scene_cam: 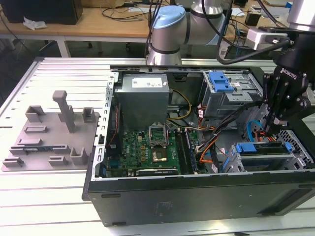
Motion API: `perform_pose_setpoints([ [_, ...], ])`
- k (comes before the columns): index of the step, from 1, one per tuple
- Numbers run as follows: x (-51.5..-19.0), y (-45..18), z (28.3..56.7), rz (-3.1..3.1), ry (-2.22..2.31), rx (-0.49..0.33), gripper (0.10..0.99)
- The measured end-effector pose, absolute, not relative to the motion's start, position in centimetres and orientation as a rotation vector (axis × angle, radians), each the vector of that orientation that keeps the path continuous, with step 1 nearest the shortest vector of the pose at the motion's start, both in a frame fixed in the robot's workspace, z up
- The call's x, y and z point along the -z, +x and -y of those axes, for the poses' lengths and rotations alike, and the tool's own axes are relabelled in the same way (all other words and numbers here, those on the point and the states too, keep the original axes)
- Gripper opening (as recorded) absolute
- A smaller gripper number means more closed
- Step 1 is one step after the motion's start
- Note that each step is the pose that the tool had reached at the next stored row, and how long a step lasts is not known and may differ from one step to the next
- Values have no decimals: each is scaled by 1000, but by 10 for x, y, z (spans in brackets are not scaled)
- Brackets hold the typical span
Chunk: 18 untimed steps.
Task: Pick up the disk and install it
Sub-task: 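Insert the second disk wire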
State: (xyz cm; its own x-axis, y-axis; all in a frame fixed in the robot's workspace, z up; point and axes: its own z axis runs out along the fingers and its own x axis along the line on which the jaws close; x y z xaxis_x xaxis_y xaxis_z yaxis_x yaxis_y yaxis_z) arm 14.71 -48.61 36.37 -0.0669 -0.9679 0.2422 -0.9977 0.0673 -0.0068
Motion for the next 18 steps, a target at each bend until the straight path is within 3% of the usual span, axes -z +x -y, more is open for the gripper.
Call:
perform_pose_setpoints([
  [18,-361,144,513,2224,2099,-153,161],
])
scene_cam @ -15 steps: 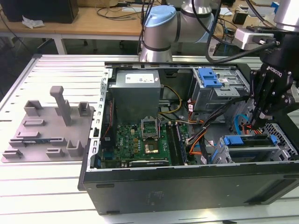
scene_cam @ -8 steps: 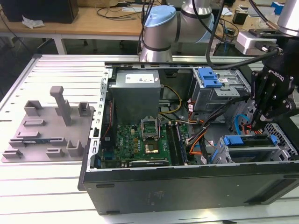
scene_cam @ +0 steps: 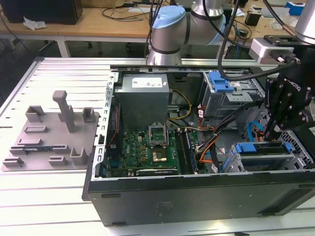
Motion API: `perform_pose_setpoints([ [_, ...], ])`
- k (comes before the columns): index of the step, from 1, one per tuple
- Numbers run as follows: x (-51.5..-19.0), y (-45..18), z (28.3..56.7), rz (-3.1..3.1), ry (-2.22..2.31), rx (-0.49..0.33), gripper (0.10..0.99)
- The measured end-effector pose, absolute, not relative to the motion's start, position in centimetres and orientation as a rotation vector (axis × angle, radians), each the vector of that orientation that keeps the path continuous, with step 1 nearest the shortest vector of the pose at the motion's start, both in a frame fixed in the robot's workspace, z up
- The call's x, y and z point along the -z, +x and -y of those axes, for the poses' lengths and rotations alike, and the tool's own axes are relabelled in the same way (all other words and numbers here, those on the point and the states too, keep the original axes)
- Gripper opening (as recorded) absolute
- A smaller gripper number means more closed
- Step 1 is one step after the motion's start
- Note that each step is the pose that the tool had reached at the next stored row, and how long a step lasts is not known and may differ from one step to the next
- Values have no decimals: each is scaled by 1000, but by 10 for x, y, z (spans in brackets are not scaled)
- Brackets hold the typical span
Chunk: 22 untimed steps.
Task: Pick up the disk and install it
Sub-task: 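Insert the second disk wire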
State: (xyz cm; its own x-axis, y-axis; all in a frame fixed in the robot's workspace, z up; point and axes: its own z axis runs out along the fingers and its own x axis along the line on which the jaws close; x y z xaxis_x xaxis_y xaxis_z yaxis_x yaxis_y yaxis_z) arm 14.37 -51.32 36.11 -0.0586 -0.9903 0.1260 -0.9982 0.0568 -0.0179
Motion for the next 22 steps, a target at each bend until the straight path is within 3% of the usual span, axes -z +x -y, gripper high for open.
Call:
perform_pose_setpoints([
  [22,-355,143,523,2240,2177,-82,161],
])
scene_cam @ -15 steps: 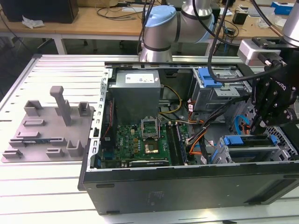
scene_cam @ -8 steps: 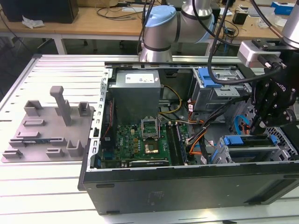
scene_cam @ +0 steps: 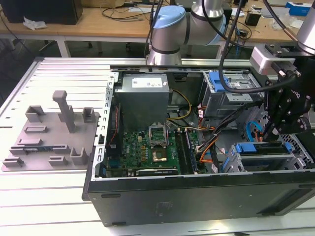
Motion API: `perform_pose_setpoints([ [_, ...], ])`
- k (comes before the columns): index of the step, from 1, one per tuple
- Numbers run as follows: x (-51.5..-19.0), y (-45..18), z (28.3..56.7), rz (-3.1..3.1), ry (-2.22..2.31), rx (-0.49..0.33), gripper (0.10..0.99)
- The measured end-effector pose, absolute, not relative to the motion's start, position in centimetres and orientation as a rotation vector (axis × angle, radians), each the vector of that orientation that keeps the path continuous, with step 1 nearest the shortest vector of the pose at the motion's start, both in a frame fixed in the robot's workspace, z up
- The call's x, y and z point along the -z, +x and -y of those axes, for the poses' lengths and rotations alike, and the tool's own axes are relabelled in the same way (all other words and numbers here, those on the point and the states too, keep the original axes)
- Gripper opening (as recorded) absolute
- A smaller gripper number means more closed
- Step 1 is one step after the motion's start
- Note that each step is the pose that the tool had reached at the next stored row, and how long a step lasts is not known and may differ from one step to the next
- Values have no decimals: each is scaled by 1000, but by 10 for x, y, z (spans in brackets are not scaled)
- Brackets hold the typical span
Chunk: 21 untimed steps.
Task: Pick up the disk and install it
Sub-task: 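Insert the second disk wire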
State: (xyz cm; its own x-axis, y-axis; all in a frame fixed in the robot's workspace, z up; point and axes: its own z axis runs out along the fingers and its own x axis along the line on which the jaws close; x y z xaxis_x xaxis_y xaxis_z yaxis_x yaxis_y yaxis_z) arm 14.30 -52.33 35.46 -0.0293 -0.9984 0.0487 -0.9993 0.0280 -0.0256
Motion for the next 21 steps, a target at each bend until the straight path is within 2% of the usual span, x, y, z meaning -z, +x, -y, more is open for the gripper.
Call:
perform_pose_setpoints([
  [21,-352,145,529,2242,2186,-72,161],
])
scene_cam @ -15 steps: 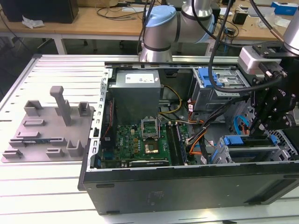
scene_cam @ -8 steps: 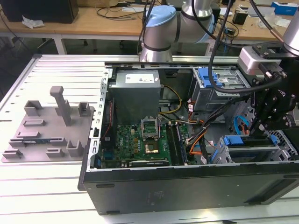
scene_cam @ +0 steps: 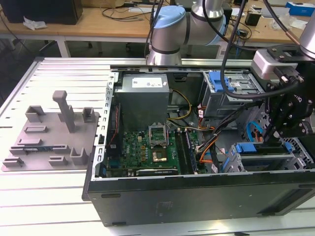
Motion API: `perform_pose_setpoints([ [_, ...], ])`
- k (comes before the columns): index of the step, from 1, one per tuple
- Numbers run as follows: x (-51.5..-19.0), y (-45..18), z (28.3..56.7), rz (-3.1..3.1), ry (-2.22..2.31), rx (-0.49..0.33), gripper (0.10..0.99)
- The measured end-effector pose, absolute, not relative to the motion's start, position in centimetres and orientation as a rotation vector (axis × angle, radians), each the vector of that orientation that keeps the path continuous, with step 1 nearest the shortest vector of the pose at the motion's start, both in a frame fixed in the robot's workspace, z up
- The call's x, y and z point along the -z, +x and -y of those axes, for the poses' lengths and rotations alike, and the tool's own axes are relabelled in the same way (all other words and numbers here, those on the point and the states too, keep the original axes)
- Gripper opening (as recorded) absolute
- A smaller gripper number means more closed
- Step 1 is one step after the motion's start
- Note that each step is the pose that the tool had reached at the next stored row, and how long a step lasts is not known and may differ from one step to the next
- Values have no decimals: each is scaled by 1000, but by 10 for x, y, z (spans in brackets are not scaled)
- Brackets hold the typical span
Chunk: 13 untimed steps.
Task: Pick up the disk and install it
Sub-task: 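Insert the second disk wire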
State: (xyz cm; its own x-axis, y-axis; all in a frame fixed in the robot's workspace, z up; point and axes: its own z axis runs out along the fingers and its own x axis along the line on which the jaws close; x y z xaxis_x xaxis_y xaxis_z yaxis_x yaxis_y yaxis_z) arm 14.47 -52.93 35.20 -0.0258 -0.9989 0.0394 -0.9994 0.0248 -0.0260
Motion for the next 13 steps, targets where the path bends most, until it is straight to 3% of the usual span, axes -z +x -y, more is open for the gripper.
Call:
perform_pose_setpoints([
  [13,-349,145,530,2242,2185,-72,161],
])
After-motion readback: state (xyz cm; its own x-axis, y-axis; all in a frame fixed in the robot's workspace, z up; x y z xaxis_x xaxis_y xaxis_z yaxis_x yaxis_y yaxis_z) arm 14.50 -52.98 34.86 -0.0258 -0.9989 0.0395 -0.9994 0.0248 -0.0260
